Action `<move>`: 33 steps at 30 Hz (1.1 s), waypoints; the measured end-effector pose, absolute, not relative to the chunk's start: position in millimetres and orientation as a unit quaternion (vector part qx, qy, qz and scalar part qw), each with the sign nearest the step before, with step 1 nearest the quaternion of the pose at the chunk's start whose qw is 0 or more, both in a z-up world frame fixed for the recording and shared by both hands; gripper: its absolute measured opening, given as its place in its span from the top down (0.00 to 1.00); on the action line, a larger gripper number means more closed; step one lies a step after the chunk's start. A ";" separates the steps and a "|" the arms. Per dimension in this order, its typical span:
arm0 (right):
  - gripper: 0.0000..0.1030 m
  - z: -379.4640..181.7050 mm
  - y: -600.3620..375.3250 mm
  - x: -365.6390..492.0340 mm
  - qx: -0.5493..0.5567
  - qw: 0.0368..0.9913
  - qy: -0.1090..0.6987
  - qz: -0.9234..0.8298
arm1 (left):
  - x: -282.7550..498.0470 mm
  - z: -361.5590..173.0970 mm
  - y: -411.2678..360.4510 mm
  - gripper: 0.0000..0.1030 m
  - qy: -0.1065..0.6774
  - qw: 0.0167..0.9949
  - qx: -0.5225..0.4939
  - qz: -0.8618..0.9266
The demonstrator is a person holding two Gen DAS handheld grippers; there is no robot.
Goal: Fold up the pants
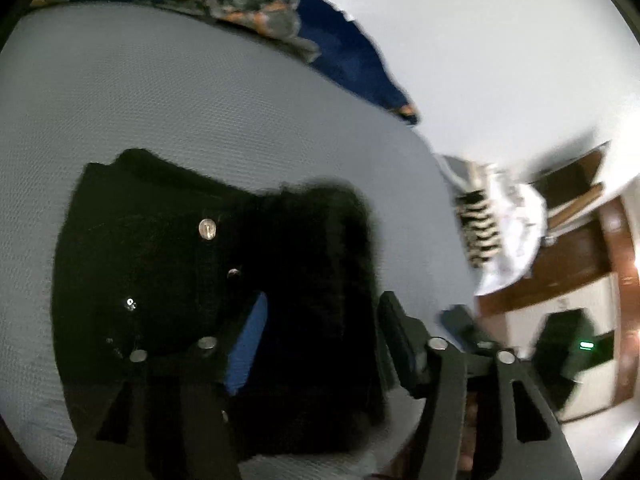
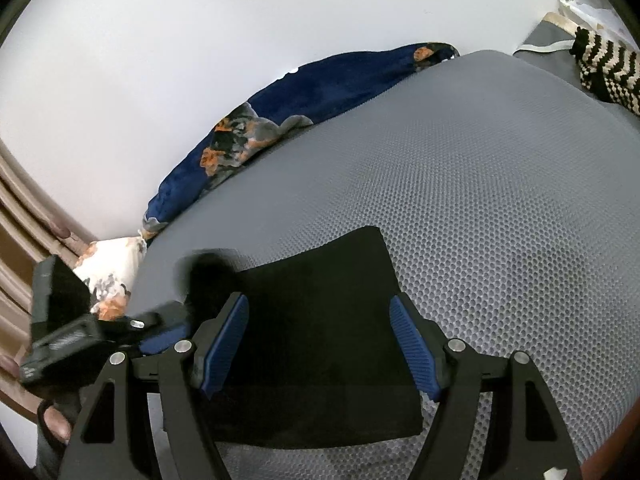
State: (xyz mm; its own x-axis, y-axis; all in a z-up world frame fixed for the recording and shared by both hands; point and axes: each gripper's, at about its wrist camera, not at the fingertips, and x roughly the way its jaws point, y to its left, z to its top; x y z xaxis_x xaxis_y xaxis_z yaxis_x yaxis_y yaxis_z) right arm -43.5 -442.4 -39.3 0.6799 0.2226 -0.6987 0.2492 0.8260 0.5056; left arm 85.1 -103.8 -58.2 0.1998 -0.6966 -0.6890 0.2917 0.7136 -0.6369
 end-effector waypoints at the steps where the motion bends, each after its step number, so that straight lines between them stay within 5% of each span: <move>1: 0.31 -40.4 -442.4 -43.4 0.296 0.867 0.401 -0.007 | 82.7 -52.7 -102.0 0.36 0.532 0.757 -0.183 -0.333; 16: 0.31 -92.3 -432.4 13.1 0.310 0.775 0.527 0.158 | 76.5 -69.4 -5.9 0.34 0.502 0.838 -0.114 -0.182; 27: 0.30 -128.1 -428.6 49.8 0.333 0.756 0.525 0.206 | 76.4 -95.4 30.7 0.34 0.527 0.828 -0.132 -0.140; 33: 0.50 -135.2 -425.0 72.7 0.350 0.756 0.510 0.214 | 78.5 -103.1 26.2 0.34 0.537 0.821 -0.132 -0.140</move>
State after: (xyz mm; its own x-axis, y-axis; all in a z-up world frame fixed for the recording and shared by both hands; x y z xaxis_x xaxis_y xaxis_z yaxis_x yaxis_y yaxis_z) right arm 72.7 -425.0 -135.2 0.3887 0.6811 -0.6205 0.0324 0.6630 0.7479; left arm 78.5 26.2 -103.1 0.3835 -0.3720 -0.8453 0.0874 0.9258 -0.3678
